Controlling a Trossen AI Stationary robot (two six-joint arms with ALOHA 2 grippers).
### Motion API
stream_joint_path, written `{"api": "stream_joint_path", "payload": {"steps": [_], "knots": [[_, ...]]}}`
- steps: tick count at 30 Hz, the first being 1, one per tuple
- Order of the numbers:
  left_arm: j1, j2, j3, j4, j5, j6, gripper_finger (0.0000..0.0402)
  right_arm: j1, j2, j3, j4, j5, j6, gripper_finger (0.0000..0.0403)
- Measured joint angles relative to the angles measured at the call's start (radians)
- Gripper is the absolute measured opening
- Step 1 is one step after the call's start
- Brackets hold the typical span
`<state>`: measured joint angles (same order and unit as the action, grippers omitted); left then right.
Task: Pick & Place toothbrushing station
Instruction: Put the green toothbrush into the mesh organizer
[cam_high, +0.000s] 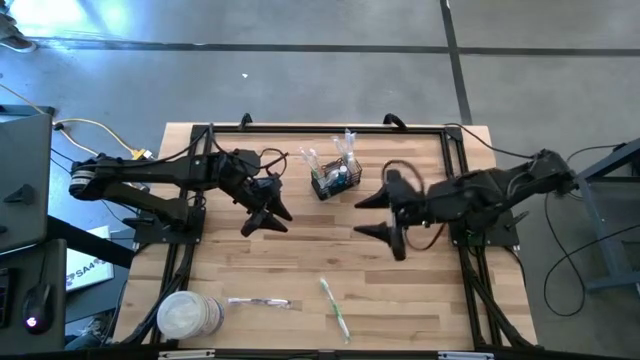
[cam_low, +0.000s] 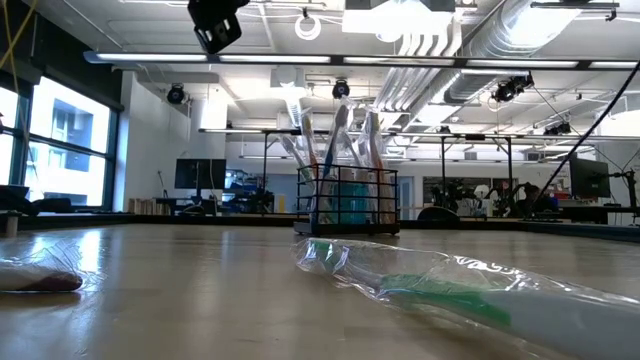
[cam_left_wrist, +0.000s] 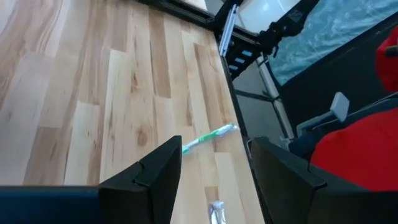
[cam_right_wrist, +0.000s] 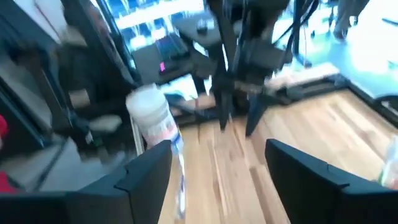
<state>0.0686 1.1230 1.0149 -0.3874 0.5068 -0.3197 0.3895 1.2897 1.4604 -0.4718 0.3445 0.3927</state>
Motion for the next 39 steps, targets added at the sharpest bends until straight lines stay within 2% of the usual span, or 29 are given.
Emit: {"api": "stream_joint_path", "payload": {"steps": [4, 9, 13, 18, 28, 35, 39], "knots": [[-0.027, -0.011, 0.0, -0.023, -0.004, 0.0, 0.0193, 0.024, 0.083, 0.091, -0.137, -0.002, 0.041, 0.0245], [-0.08, -0.022, 0.0, -0.021, -0.013, 0.0, 0.0193, 0.038, 0.2, 0.19, -0.38, -0.014, 0.166, 0.0237], [-0.122, -0.027, 0.0, -0.027, -0.05, 0.0, 0.0193, 0.038, 0.291, 0.214, -0.478, -0.076, 0.278, 0.0236], [-0.171, -0.031, 0.0, -0.035, -0.08, -0.014, 0.0193, 0.038, 0.372, 0.217, -0.512, -0.145, 0.374, 0.0235], [-0.307, -0.03, 0.0, -0.035, -0.084, -0.032, 0.0193, 0.035, 0.549, 0.217, -0.487, -0.215, 0.543, 0.0235], [-0.412, -0.03, 0.0, -0.035, -0.197, -0.056, 0.0193, 0.034, 0.655, 0.217, -0.443, -0.249, 0.7, 0.0236], [-0.455, -0.03, 0.0, -0.035, -0.225, -0.056, 0.0193, 0.035, 0.704, 0.217, -0.393, -0.278, 0.761, 0.0236]]}}
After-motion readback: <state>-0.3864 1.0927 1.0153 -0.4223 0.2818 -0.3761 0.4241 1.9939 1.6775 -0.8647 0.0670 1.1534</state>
